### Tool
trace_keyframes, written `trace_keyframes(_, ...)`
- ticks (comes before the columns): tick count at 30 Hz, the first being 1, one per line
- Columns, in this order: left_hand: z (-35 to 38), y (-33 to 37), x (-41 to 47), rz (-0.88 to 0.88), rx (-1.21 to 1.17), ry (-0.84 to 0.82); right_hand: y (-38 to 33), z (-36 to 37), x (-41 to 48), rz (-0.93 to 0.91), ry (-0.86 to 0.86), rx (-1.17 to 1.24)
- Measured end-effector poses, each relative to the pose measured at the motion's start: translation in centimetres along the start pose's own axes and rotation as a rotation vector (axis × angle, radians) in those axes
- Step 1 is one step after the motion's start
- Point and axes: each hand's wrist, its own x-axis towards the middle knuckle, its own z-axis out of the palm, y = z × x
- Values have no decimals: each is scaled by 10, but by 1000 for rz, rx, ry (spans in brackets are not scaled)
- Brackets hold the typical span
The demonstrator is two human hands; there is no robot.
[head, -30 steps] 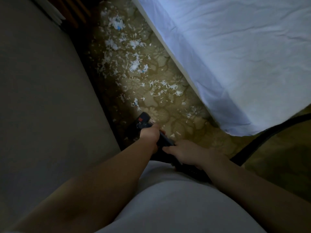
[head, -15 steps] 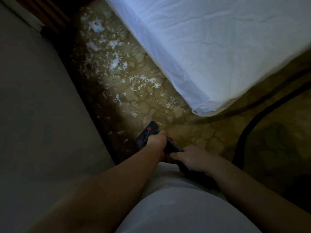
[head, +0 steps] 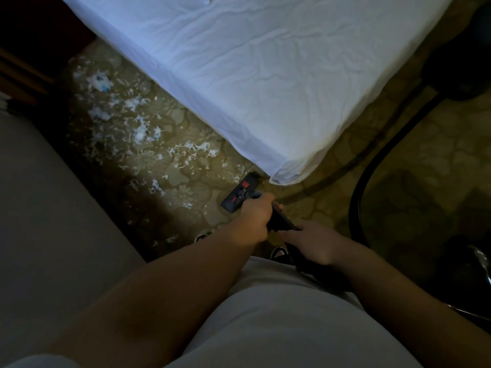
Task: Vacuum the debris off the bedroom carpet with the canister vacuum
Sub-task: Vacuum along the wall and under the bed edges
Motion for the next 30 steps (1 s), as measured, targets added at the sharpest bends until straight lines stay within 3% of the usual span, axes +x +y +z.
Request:
trace_keyframes(10,-50,87,52,54,21,-1,-91,8,65,-15,66,-10)
trace_keyframes(15,-129,163,93,60,25,-7,-190,37,117,1,48,-90)
trace_keyframes(22,-257,282,147,-4,21,-14,-351,98,187,113,51,15)
trace_keyframes(30,-344,366,179,-44,-124,-70,-478,116,219,29,37,-66)
